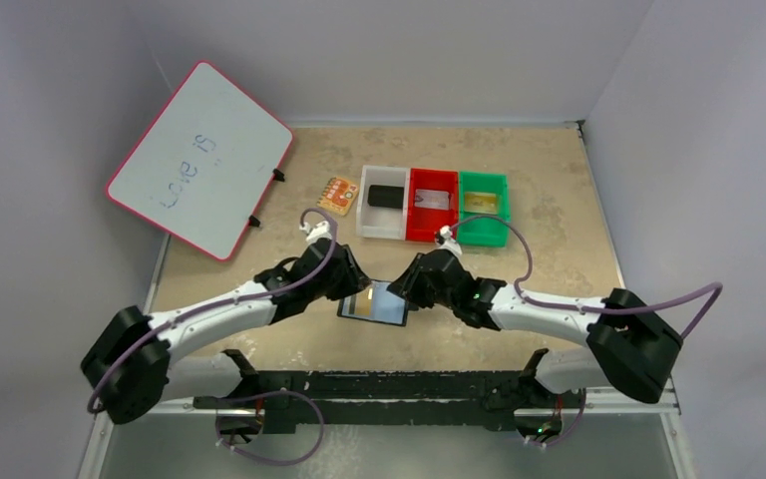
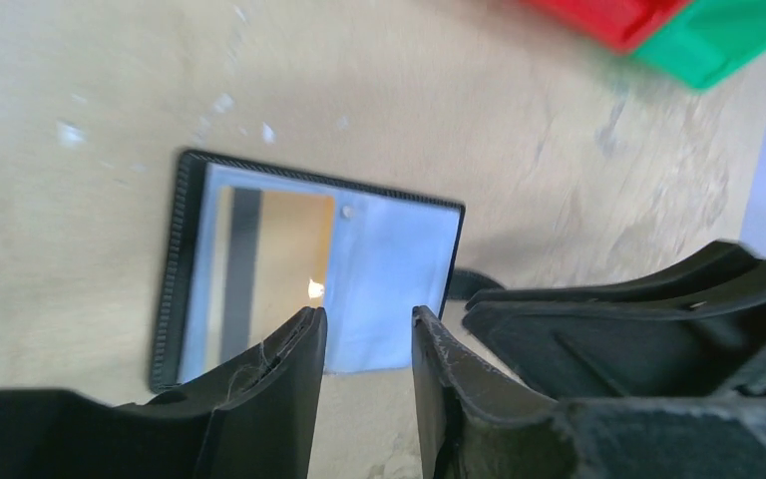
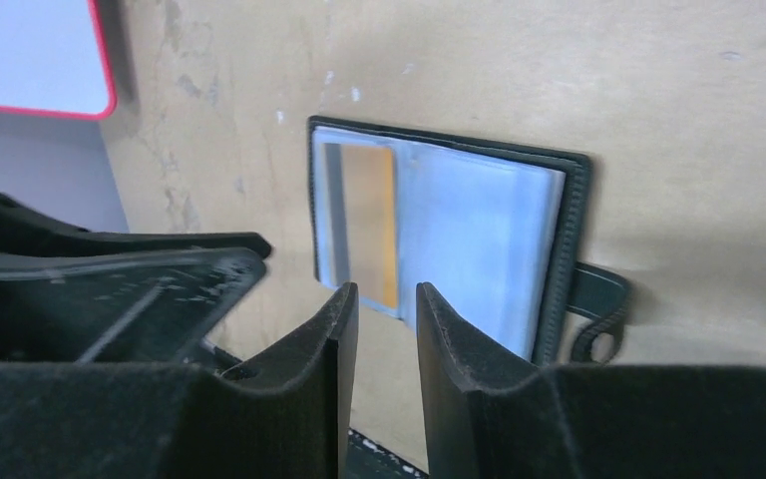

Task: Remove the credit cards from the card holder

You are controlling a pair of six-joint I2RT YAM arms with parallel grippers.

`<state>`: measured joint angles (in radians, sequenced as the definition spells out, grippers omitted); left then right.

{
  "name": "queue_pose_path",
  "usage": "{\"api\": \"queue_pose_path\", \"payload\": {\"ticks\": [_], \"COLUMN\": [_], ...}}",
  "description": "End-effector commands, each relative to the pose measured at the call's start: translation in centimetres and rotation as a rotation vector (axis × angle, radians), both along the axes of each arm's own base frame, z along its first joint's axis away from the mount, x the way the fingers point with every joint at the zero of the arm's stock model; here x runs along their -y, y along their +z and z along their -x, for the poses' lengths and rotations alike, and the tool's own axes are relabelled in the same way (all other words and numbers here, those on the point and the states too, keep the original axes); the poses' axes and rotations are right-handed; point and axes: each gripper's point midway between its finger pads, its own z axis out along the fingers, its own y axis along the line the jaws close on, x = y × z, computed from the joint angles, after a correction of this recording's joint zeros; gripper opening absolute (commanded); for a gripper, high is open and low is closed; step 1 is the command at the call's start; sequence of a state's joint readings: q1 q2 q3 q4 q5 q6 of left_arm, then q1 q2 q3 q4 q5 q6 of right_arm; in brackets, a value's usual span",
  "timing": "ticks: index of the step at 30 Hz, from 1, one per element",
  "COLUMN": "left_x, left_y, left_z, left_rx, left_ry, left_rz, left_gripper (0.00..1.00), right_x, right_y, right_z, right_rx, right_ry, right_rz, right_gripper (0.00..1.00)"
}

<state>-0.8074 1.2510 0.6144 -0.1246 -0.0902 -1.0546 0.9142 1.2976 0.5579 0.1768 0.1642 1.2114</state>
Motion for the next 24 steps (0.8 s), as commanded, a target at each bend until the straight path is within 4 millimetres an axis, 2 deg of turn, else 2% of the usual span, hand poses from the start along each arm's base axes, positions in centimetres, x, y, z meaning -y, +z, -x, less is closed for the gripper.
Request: {"api": "queue_pose_path", "payload": {"ticks": [1, 4, 7, 11, 18, 21, 24], "left_x": [-5.6, -7.4, -7.6, -6.0, -3.3, -2.9, -3.3], "left_y": [2.5, 1.6, 0.4, 0.0, 0.3, -0.5, -2.1], "left_z": [-2.2, -2.0, -1.7, -1.3, -0.7, -0.4, -0.2], "left_rx": [0.129, 0.099, 0.058, 0.045, 0.053, 0.028, -0.021], "left_ry": [0.209, 0.226, 0.191, 0.111, -0.053, -0.098, -0.105], "left_rz": [-0.164, -0.221, -0.232, -0.174, -0.114, -0.132, -0.184], "left_gripper": [0.4, 0.43, 0.43, 0.42, 0.42, 0.42, 0.42], "right_x": [-4.1, -5.9, -7.1, -7.5, -6.5, -6.4, -6.6], "right_y": [3.8, 3.3, 2.3, 0.0, -3.2, -4.1, -5.0], "right_z": [-1.4, -1.3, -1.2, -1.1, -0.7, -0.5, -0.3], "right_rx": [0.085, 0.07, 0.039, -0.023, -0.108, -0.127, -0.15], "right_ry": [0.106, 0.171, 0.206, 0.214, 0.19, 0.192, 0.2], "right_rz": [-0.11, -0.137, -0.144, -0.111, -0.025, -0.02, -0.027], "right_gripper": [0.31, 0.31, 0.32, 0.31, 0.31, 0.31, 0.31]}}
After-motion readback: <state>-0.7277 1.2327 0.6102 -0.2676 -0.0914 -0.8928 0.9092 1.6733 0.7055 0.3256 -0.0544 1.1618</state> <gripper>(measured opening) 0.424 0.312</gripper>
